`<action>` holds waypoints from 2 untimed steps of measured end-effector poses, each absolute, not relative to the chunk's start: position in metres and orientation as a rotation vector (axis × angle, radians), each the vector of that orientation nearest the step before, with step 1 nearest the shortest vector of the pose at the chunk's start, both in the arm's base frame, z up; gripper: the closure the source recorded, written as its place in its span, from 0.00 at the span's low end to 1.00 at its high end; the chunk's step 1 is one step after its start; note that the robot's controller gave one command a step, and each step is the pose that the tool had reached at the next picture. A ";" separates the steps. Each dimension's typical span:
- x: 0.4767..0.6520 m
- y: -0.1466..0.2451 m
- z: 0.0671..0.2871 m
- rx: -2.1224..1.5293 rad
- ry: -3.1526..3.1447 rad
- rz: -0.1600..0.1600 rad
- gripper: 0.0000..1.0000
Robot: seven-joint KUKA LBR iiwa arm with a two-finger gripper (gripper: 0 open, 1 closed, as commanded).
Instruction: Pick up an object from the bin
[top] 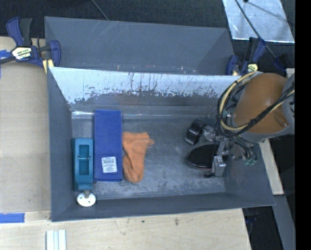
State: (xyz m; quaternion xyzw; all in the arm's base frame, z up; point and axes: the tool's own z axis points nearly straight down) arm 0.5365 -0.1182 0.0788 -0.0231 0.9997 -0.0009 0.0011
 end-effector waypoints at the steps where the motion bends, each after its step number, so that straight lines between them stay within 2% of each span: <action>1: 0.527 -0.103 0.101 0.063 3.139 0.000 0.00; 2: 0.533 -0.112 0.088 -0.014 3.138 -0.002 0.00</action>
Offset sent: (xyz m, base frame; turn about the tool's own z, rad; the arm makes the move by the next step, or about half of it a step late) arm 0.0000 0.0000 0.0000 0.0000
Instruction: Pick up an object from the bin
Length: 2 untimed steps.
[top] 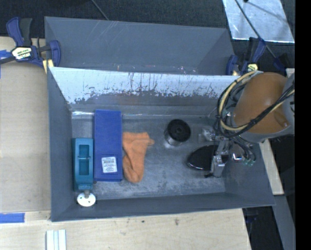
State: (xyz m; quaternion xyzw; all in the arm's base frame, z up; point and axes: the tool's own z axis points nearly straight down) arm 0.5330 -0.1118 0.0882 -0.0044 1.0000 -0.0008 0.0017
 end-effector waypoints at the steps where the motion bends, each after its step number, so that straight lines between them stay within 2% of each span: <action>1: 0.525 -0.100 0.070 0.100 3.137 -0.001 1.00; 2: 0.525 -0.100 0.070 0.100 3.137 -0.001 1.00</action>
Offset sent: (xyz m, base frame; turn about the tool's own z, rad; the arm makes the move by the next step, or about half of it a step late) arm 0.0000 0.0000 0.0000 0.0000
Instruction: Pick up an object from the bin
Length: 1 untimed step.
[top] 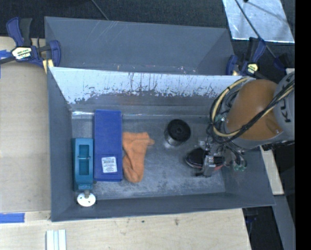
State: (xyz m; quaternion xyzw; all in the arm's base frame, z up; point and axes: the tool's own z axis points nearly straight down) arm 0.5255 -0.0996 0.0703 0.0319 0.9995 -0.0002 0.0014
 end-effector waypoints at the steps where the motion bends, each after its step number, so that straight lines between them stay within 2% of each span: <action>1: 0.525 -0.099 0.073 0.100 3.139 0.000 1.00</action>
Offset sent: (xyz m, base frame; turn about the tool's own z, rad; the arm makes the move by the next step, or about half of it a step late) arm 0.0001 -0.0001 0.0066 0.0000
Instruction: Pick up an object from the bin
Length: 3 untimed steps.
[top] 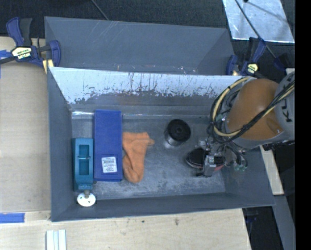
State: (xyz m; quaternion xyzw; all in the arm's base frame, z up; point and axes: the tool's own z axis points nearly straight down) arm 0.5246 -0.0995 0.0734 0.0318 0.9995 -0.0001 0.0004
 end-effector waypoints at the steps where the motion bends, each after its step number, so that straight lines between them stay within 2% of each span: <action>1: 0.524 -0.099 0.084 0.100 3.141 0.000 1.00; 3: 0.524 -0.100 0.116 0.100 3.142 0.000 1.00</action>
Offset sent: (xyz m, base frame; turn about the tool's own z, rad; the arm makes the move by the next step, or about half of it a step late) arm -0.0002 -0.0001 0.0671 0.0000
